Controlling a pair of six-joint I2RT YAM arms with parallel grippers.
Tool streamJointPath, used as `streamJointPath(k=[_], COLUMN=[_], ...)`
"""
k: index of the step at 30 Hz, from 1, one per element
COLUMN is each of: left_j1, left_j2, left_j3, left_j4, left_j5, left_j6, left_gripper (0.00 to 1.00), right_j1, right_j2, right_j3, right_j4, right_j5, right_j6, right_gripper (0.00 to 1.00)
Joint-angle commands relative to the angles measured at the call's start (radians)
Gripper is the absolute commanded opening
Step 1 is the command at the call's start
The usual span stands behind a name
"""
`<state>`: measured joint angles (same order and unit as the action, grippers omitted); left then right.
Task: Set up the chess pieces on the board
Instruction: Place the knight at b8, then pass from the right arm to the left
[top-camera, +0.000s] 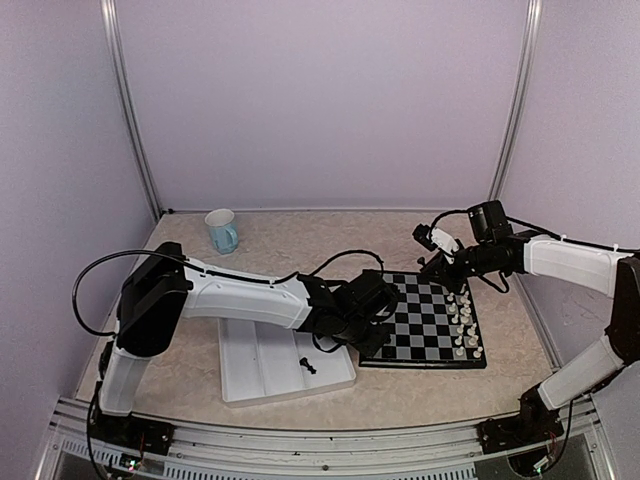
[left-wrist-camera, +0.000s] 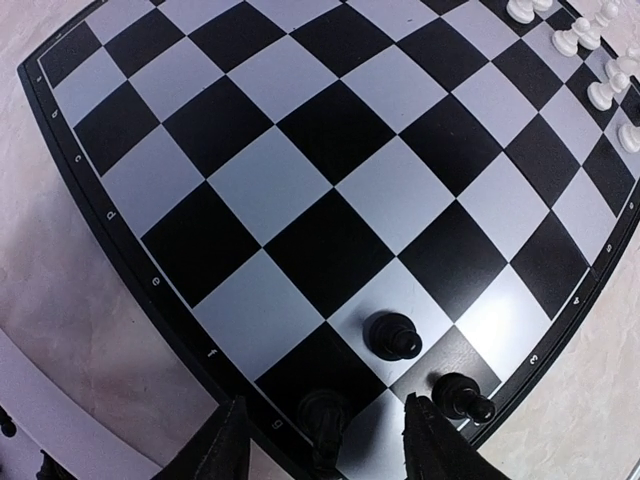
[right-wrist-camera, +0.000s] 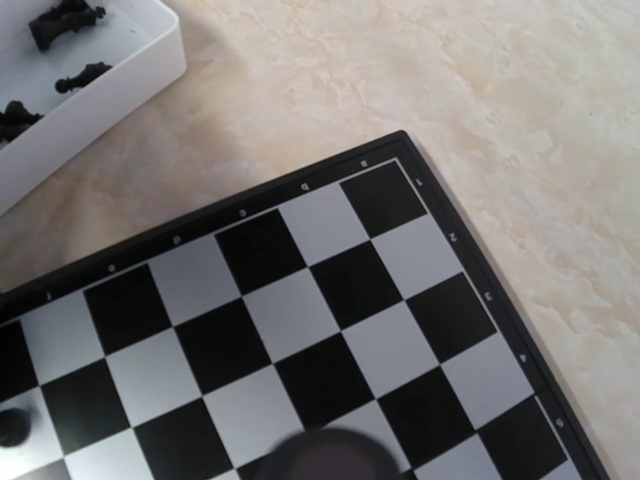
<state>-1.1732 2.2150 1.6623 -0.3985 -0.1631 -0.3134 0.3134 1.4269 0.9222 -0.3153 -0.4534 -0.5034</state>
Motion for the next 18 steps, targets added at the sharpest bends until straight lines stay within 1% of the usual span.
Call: streamJointPath(k=[1, 5, 10, 13, 14, 18], left_j1=[-0.002, 0.001, 0.029, 0.085, 0.118, 0.198], left_j2=[-0.040, -0.124, -0.274, -0.374, -0.397, -0.494], left_j3=[-0.005, -0.051, -0.160, -0.253, -0.286, -0.412], left_j4=[0.009, 0.026, 0.079, 0.151, 0.198, 0.356], left_j5=[-0.020, -0.021, 0.036, 0.144, 0.216, 0.388], left_j6=[-0.004, -0.007, -0.034, -0.097, -0.128, -0.258], left_gripper=[0.57, 0.63, 0.69, 0.71, 0.71, 0.74], right_j1=[-0.006, -0.006, -0.006, 0.005, 0.020, 0.145], right_j2=[0.000, -0.004, -0.017, -0.019, -0.020, -0.023], right_j3=[-0.006, -0.001, 0.013, 0.042, 0.053, 0.100], right_j4=[0.004, -0.002, -0.037, -0.085, -0.104, -0.177], right_j5=[-0.016, -0.021, -0.058, -0.117, -0.121, -0.078], right_j6=[-0.001, -0.001, -0.012, -0.030, -0.042, -0.106], right_gripper=[0.04, 0.04, 0.05, 0.06, 0.06, 0.06])
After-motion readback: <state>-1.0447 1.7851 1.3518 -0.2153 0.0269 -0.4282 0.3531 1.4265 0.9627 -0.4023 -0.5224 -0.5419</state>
